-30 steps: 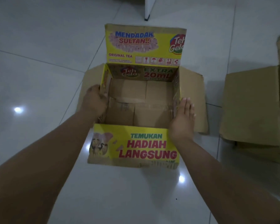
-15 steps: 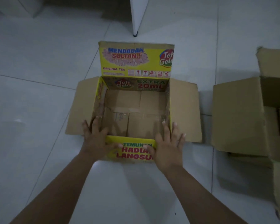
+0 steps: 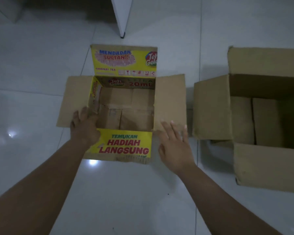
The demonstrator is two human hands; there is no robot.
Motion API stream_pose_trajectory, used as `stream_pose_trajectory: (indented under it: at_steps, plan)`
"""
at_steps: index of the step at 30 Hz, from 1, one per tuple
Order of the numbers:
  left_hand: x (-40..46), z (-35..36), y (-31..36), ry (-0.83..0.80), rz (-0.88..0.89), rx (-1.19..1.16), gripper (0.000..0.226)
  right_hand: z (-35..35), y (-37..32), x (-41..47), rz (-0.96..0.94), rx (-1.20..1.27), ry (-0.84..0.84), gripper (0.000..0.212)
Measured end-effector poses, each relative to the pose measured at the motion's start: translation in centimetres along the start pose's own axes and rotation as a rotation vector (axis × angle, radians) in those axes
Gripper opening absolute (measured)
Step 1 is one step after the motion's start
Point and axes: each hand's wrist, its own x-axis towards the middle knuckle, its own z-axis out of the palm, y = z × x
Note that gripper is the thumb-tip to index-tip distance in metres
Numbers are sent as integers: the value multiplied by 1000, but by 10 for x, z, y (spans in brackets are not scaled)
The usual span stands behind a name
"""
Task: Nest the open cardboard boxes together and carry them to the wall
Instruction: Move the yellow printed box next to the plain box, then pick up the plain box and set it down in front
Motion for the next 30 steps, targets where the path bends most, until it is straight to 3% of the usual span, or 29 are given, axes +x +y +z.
stream_pose_trajectory:
  at_steps: [7,11,14,19,22,24,27,28,30]
  plan:
    - [-106,-57,105,-69,274,15,41,-119,43,-88,330,65,15,51]
    - [-163,-74,186,-95,358,-175,31,-183,92,-128,450,44,41,47]
    - [-184,-60,248,-199,318,-350,26,-204,150,-144,539,20,46,42]
    - [-180,2,335,-439,-85,-741,28,-187,268,-151,679,38,-101,44]
    - [-165,31,371,-383,-540,-1154,44,-178,329,-154,754,171,-124,45]
    - [-152,42,383,-336,-742,-1375,49,-174,362,-151,779,236,-120,47]
    - [-137,59,400,-321,-834,-1574,30,-163,414,-150,904,385,-73,47]
    - [-134,59,393,-308,-833,-1622,15,-161,416,-150,976,475,-43,48]
    - [-133,61,380,-284,-871,-1680,8,-156,418,-150,1182,681,51,54]
